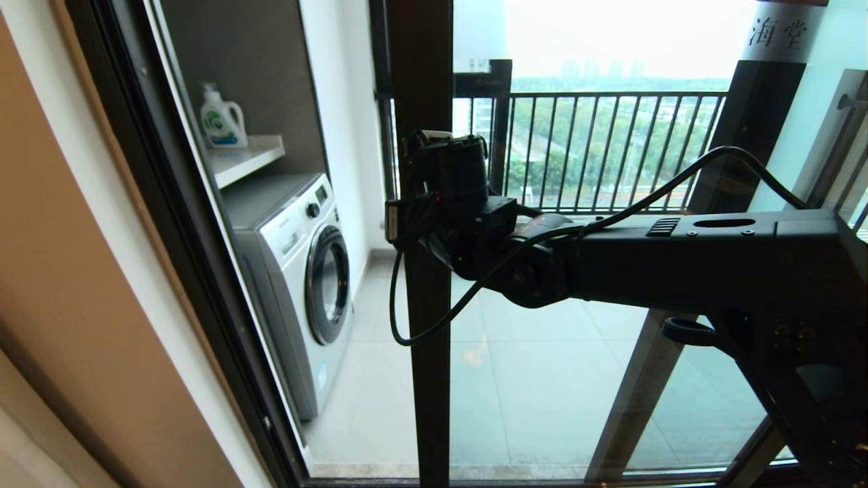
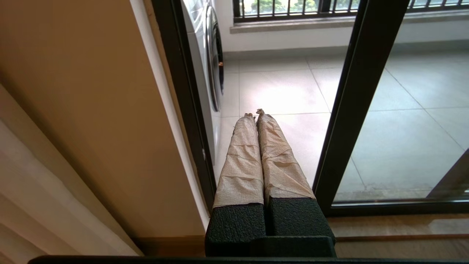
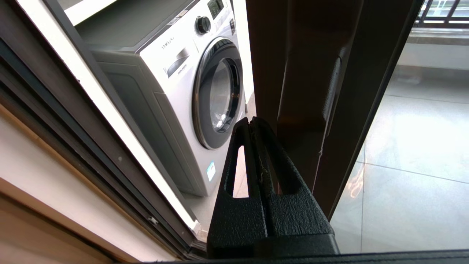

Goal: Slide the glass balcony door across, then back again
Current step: Open the slid door

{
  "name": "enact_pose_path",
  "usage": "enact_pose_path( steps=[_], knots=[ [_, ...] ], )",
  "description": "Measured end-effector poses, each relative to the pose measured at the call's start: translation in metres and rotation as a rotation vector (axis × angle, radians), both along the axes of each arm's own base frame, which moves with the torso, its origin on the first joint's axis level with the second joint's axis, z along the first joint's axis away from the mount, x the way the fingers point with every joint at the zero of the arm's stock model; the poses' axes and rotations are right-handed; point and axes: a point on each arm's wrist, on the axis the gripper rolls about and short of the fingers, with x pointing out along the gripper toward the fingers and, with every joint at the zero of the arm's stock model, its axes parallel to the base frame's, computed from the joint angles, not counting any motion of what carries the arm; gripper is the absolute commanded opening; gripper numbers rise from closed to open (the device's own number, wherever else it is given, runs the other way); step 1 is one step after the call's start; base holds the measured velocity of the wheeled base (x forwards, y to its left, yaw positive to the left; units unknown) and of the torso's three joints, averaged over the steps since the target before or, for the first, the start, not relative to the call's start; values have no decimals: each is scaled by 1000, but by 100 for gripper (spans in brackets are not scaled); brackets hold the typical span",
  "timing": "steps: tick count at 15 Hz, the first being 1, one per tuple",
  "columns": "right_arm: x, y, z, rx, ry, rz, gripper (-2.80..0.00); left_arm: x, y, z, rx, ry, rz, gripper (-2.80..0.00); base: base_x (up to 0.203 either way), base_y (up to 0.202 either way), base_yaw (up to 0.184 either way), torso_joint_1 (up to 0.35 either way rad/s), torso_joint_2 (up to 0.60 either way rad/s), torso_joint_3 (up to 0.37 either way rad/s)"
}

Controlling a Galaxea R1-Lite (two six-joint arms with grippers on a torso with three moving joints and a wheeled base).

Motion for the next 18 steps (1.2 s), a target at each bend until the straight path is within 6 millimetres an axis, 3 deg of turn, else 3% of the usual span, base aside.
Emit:
enact_pose_path(
  steps=[18],
  knots=[
    [6,-19,2,-7,13,-51,-280,0,0,0,0,0,0,-280,0,0,0,0,0,0]
  ],
)
